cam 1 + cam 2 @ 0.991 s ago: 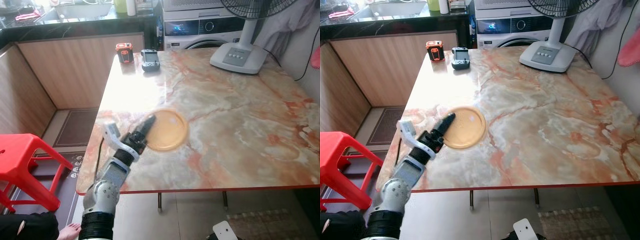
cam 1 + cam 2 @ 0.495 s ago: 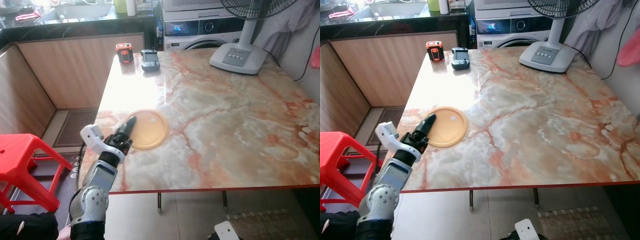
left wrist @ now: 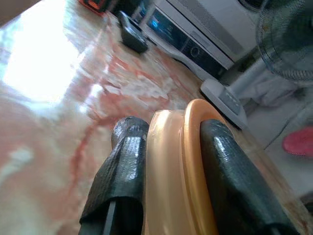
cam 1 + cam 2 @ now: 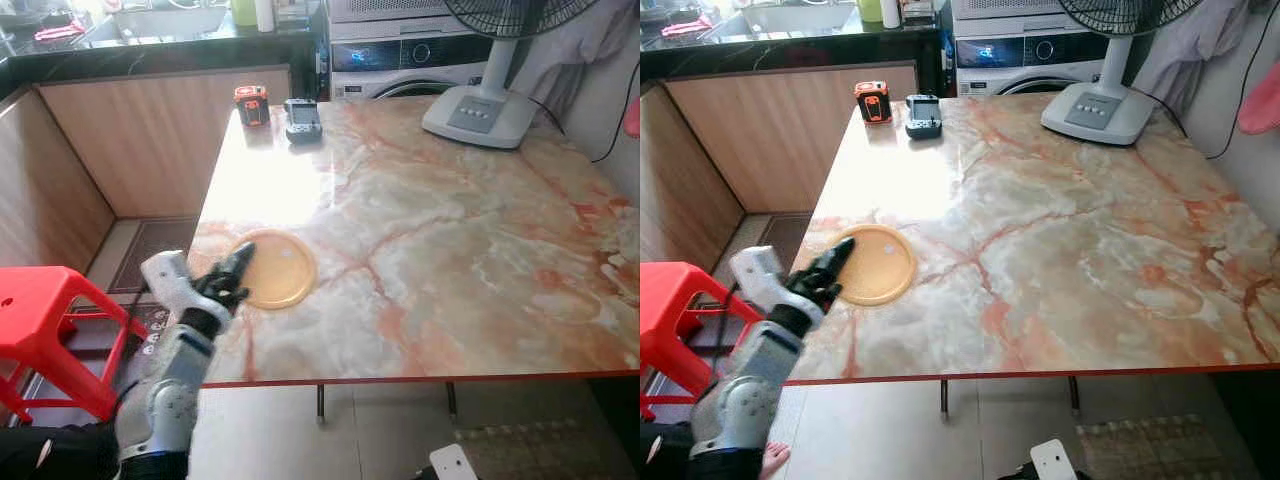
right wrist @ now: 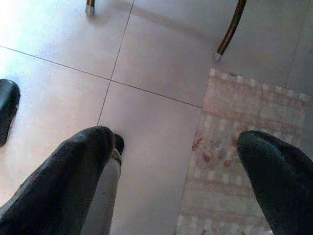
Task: Restocking fridge
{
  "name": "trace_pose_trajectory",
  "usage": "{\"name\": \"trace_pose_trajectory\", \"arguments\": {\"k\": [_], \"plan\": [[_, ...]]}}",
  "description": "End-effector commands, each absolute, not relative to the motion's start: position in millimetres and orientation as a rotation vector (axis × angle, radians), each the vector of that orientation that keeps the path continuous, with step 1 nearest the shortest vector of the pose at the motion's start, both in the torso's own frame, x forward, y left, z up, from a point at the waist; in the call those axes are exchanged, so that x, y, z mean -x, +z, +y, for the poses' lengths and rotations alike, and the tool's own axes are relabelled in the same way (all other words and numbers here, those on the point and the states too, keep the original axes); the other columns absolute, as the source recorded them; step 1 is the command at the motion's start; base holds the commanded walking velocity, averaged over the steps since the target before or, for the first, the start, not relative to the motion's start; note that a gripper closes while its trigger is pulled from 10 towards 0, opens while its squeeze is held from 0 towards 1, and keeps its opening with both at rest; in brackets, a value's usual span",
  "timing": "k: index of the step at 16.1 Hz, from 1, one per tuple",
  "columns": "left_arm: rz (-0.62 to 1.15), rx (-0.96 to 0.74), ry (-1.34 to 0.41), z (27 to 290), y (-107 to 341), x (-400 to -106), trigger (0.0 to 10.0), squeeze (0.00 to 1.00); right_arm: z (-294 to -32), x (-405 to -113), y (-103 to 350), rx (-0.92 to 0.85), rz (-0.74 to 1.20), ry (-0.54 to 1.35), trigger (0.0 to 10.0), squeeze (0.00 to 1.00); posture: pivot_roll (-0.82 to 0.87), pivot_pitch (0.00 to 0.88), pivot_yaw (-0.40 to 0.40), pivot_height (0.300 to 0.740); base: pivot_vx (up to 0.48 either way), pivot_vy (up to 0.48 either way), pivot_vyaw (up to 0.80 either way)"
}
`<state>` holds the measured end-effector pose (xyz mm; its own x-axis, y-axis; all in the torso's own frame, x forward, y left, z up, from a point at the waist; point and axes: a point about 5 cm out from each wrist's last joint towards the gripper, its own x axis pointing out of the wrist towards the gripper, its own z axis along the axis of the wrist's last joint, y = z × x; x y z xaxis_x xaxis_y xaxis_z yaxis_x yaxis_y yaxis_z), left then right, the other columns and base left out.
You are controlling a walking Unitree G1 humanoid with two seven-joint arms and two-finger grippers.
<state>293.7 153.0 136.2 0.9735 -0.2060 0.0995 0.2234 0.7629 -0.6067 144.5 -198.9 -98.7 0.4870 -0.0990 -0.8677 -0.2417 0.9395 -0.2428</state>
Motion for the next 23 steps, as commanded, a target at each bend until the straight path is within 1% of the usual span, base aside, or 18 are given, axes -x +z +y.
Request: {"name": "trace_pose_trajectory", "arguments": {"k": [1, 5, 11, 15, 18, 19, 23], "plan": [[-0.050, 0.644, -0.254, 148.2, 144.1, -295.0, 10.0, 0.00, -197.7, -142.5, -99.4, 0.340, 1.060, 0.077, 10.0, 0.00, -0.02, 0.000, 0.072, 0.740, 0.000, 0.281, 0.00], [-0.048, 0.642, -0.273, 142.6, 145.5, -295.2, 10.0, 0.00, -197.1, -141.0, -100.1, 0.333, 1.068, 0.076, 10.0, 0.00, -0.01, 0.000, 0.080, 0.740, 0.000, 0.296, 0.00], [-0.051, 0.610, -0.290, 146.1, 151.3, -300.4, 10.0, 0.00, -191.4, -141.3, -100.8, 0.316, 1.064, 0.073, 10.0, 0.00, -0.01, 0.000, 0.128, 0.740, 0.000, 0.301, 0.00], [-0.048, 0.612, -0.315, 138.6, 152.1, -302.6, 10.0, 0.00, -190.2, -140.3, -101.3, 0.302, 1.068, 0.057, 10.0, 0.00, -0.02, 0.000, 0.134, 0.740, 0.000, 0.300, 0.00], [-0.041, 0.612, -0.326, 136.7, 150.8, -302.3, 10.0, 0.00, -190.9, -139.6, -101.5, 0.299, 1.072, 0.051, 10.0, 0.00, -0.02, 0.000, 0.131, 0.740, 0.000, 0.296, 0.00], [-0.043, 0.610, -0.323, 137.4, 150.4, -302.6, 10.0, 0.00, -191.4, -139.6, -101.5, 0.304, 1.075, 0.054, 10.0, 0.00, -0.01, 0.000, 0.127, 0.740, 0.000, 0.000, 0.00], [-0.049, 0.606, -0.290, 143.6, 147.5, -303.6, 10.0, 0.00, -192.8, -141.0, -101.1, 0.315, 1.083, 0.064, 10.0, 0.00, 0.00, 0.000, 0.114, 0.740, 0.000, 0.000, -0.78]]}}
